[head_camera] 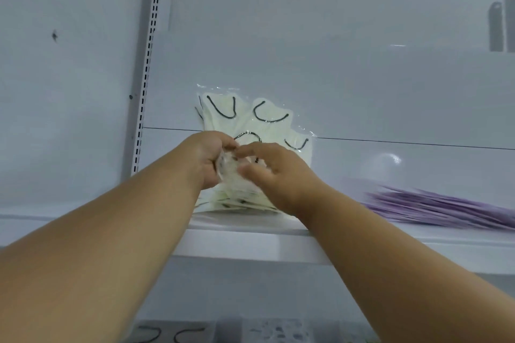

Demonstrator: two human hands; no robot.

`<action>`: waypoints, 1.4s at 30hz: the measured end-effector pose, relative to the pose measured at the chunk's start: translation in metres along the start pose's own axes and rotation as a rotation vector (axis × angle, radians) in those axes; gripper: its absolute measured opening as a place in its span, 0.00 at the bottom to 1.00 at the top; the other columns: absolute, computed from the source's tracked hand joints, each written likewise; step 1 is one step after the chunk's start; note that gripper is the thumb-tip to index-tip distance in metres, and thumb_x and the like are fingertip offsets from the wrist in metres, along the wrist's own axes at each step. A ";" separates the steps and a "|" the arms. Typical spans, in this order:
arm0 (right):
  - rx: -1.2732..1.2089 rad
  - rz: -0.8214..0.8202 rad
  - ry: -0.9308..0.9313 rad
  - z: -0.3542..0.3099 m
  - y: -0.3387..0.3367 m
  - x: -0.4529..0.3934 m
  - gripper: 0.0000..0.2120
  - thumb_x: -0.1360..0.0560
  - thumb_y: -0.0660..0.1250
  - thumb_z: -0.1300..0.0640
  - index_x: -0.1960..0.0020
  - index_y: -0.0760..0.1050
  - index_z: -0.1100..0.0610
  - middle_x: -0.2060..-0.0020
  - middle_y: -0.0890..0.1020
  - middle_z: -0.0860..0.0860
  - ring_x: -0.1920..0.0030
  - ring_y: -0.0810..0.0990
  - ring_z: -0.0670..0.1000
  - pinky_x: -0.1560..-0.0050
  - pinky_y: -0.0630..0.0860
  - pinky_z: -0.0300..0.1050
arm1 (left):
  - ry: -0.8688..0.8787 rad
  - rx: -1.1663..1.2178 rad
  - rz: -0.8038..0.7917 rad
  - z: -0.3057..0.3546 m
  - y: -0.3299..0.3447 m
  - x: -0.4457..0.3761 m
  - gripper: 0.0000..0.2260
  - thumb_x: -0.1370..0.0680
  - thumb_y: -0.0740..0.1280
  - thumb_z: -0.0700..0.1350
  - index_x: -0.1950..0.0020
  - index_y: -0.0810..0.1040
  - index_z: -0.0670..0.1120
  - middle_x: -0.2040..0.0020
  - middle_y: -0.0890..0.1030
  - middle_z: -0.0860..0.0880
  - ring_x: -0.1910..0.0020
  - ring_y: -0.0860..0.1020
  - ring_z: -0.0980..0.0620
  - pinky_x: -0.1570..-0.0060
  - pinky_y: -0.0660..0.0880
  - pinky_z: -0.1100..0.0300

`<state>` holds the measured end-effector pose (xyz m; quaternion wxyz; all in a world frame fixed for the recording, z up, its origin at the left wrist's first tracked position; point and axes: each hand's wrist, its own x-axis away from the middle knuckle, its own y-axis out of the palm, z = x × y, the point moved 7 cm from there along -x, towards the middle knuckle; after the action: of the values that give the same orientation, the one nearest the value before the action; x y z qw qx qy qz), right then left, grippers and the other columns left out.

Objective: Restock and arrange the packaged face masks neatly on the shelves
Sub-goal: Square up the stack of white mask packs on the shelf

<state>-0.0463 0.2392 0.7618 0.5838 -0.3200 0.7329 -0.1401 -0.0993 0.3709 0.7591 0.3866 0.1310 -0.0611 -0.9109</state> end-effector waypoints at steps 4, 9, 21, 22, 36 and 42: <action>-0.216 0.366 0.214 0.027 -0.037 -0.004 0.09 0.24 0.66 0.53 0.44 0.77 0.47 0.41 0.78 0.40 0.48 0.79 0.49 0.47 0.78 0.46 | 0.137 -0.015 0.125 0.006 -0.014 -0.010 0.12 0.25 0.68 0.33 0.41 0.78 0.37 0.49 0.84 0.38 0.57 0.84 0.39 0.51 0.82 0.40; -0.320 0.401 0.709 0.071 -0.044 0.000 0.31 0.24 0.68 0.40 0.29 0.65 0.54 0.33 0.72 0.52 0.36 0.73 0.56 0.43 0.72 0.52 | 0.209 -0.017 0.145 0.008 -0.018 -0.015 0.19 0.29 0.72 0.34 0.40 0.77 0.42 0.47 0.83 0.37 0.49 0.84 0.36 0.46 0.79 0.34; -0.376 -0.012 0.900 0.096 0.000 -0.001 0.21 0.17 0.57 0.44 0.45 0.77 0.60 0.53 0.77 0.56 0.60 0.76 0.55 0.58 0.75 0.47 | 0.330 0.115 0.239 0.022 -0.035 -0.001 0.13 0.28 0.70 0.36 0.46 0.75 0.44 0.55 0.79 0.38 0.57 0.75 0.44 0.50 0.75 0.45; -0.310 -0.077 0.886 0.094 0.005 -0.001 0.19 0.16 0.56 0.46 0.48 0.78 0.59 0.54 0.77 0.55 0.59 0.74 0.55 0.56 0.74 0.47 | 0.360 0.141 0.265 0.025 -0.041 0.000 0.11 0.27 0.70 0.36 0.47 0.74 0.45 0.57 0.77 0.40 0.57 0.74 0.45 0.52 0.75 0.46; -0.871 0.048 0.607 0.066 0.006 -0.074 0.30 0.24 0.64 0.35 0.38 0.76 0.60 0.45 0.84 0.58 0.47 0.84 0.59 0.40 0.78 0.56 | 0.393 0.159 0.118 0.036 -0.063 -0.002 0.11 0.25 0.70 0.33 0.47 0.78 0.46 0.50 0.84 0.41 0.52 0.84 0.39 0.49 0.81 0.42; -0.861 0.129 0.516 0.049 0.030 -0.085 0.26 0.31 0.80 0.48 0.41 0.75 0.59 0.49 0.86 0.55 0.50 0.85 0.57 0.45 0.81 0.57 | 0.327 0.005 -0.040 0.036 -0.078 -0.006 0.15 0.27 0.73 0.33 0.41 0.81 0.41 0.53 0.87 0.42 0.58 0.86 0.45 0.63 0.82 0.54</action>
<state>0.0001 0.3234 0.7959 0.2064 -0.4410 0.8627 0.1366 -0.1587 0.4296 0.7780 0.3726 0.2798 0.0029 -0.8848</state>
